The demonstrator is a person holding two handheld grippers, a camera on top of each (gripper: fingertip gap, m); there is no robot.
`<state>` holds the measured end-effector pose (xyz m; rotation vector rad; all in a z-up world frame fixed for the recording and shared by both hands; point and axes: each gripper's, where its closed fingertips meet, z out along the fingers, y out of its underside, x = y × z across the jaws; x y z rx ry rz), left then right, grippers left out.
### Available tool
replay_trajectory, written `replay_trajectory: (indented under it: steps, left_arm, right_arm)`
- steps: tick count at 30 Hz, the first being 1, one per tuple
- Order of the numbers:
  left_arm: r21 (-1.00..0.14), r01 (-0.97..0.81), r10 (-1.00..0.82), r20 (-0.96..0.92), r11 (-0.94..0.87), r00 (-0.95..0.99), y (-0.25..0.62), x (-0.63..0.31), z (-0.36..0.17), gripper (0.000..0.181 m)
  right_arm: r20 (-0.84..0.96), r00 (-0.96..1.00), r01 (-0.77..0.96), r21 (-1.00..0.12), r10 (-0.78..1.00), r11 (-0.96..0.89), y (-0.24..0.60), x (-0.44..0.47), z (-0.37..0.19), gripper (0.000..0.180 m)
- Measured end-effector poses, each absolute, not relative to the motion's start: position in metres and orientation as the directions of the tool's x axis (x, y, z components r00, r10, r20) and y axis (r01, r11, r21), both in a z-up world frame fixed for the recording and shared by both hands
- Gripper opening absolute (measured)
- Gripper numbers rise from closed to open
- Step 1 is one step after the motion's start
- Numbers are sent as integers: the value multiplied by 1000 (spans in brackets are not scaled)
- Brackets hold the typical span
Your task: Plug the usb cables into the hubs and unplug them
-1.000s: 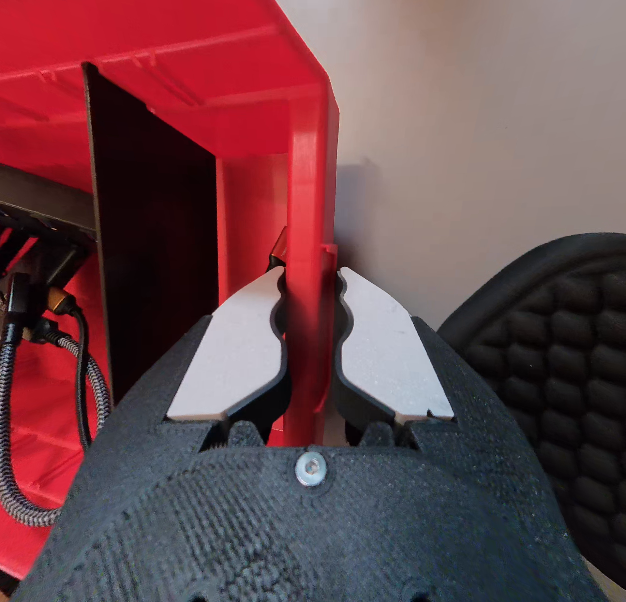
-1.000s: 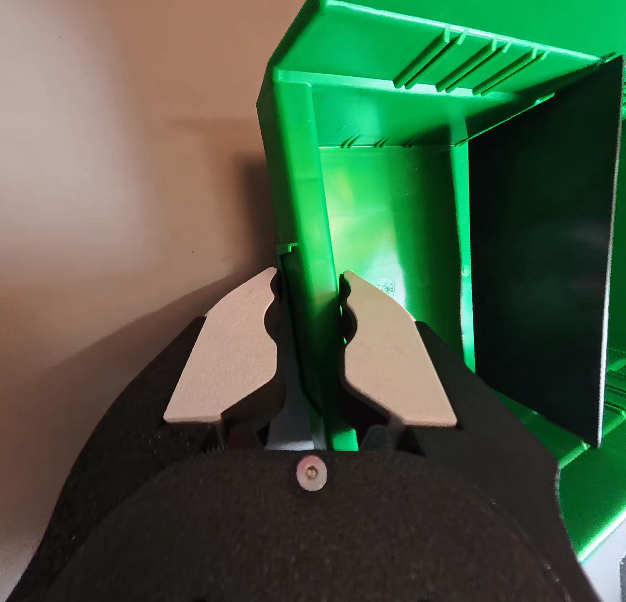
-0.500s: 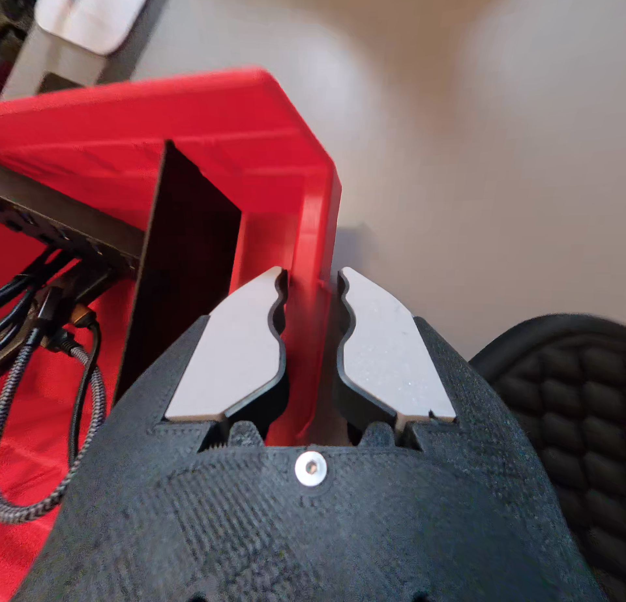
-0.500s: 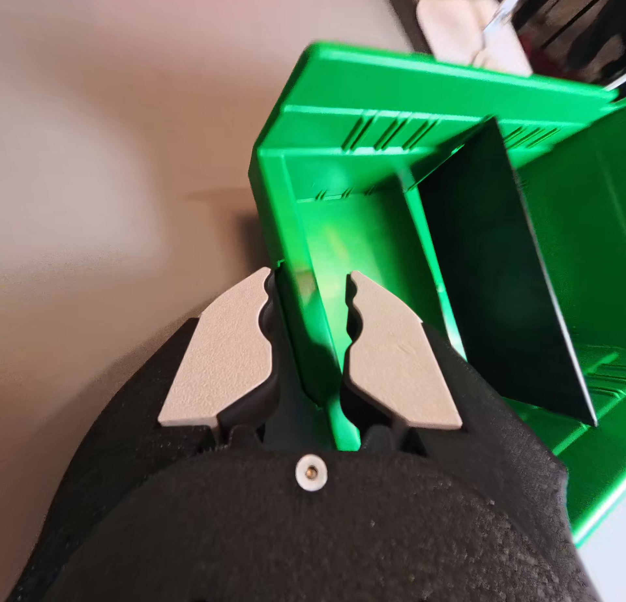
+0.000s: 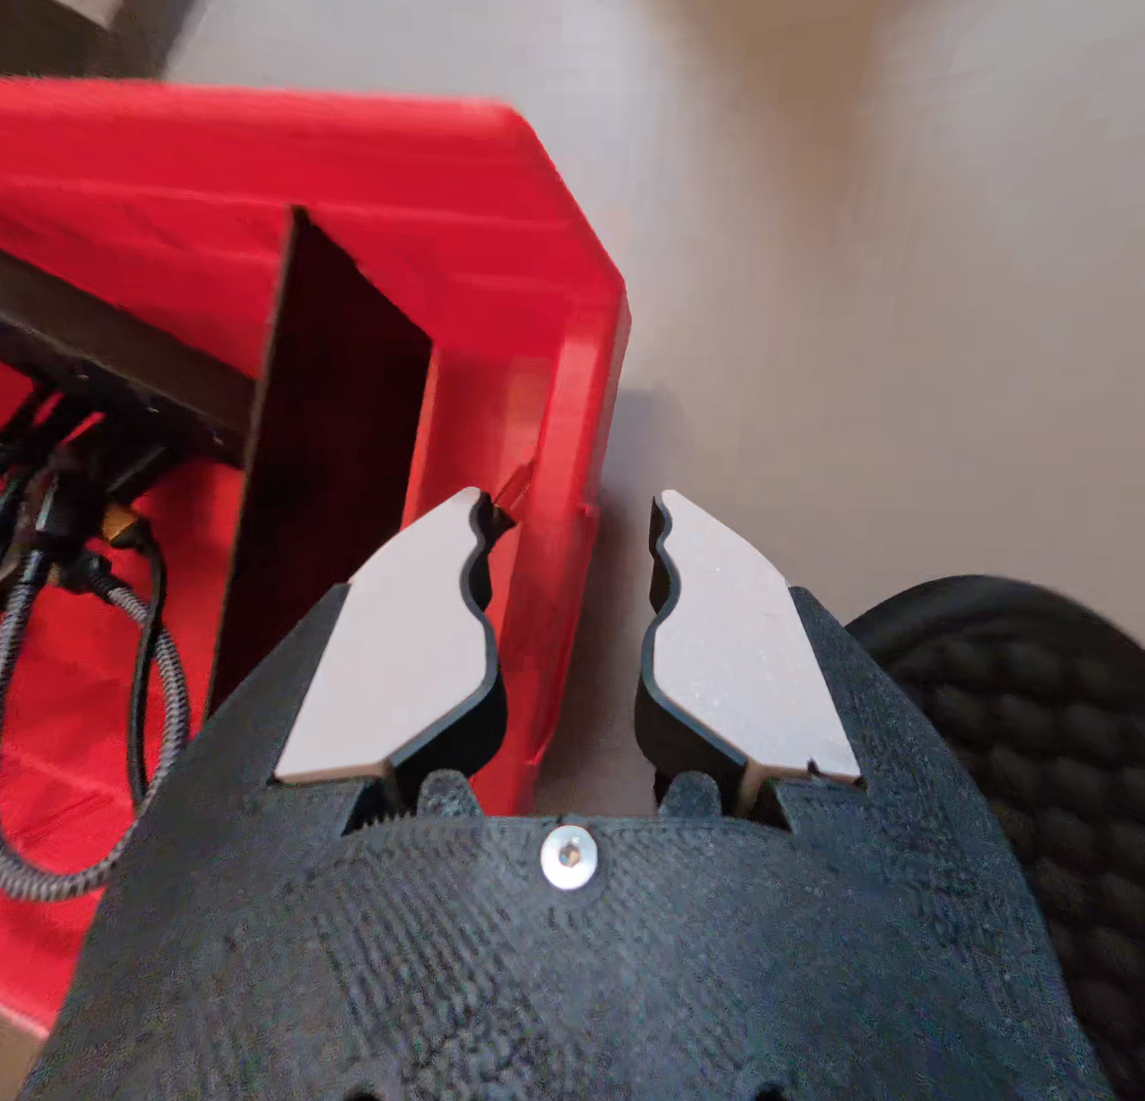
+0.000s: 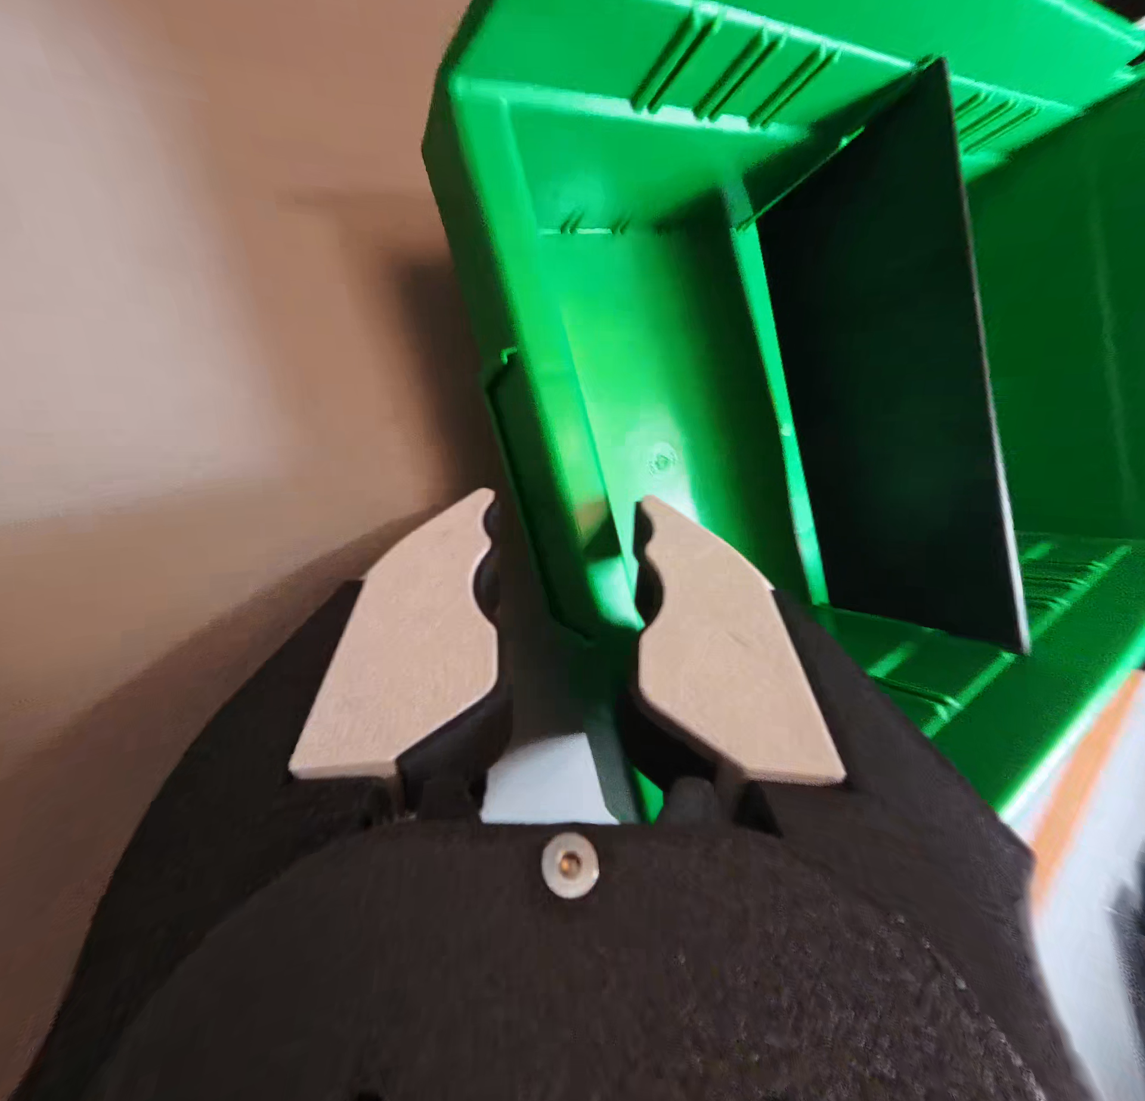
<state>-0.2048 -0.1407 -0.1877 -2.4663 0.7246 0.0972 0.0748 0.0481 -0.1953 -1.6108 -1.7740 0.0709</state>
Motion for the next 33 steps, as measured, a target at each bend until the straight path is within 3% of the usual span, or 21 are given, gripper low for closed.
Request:
replay_trajectory:
  steps: [1,3,6,13,23,33]
  left_arm:
    - [-465,-538,-493,-227,-703,840,-139,-204,-195,45]
    - [-436,-566,-499,-270,-699,824,-131,-209,-204,30]
    - [-482,-532,-498,-210,-696,842,-124,-204,-206,25]
    - [-531,-562,-512,-255,-635,820,-123,-204,-206,24]
    - [-539,-567,-524,-250,-623,814,-105,-218,-206,24]
    - [-536,-571,-522,-259,-622,812,-100,-222,-206,24]
  right_arm:
    - [476,36,856,-469,879,218,49,76,-196,34]
    - [445,45,864,-467,895,189,48,77,-196,33]
    - [427,61,872,-462,902,160,48,84,-196,33]
    - [420,175,884,-466,891,46,51,129,-196,34]
    - [457,171,884,-462,873,68,137,121,-197,30]
    - [487,193,870,-486,852,81,146,121,-196,31]
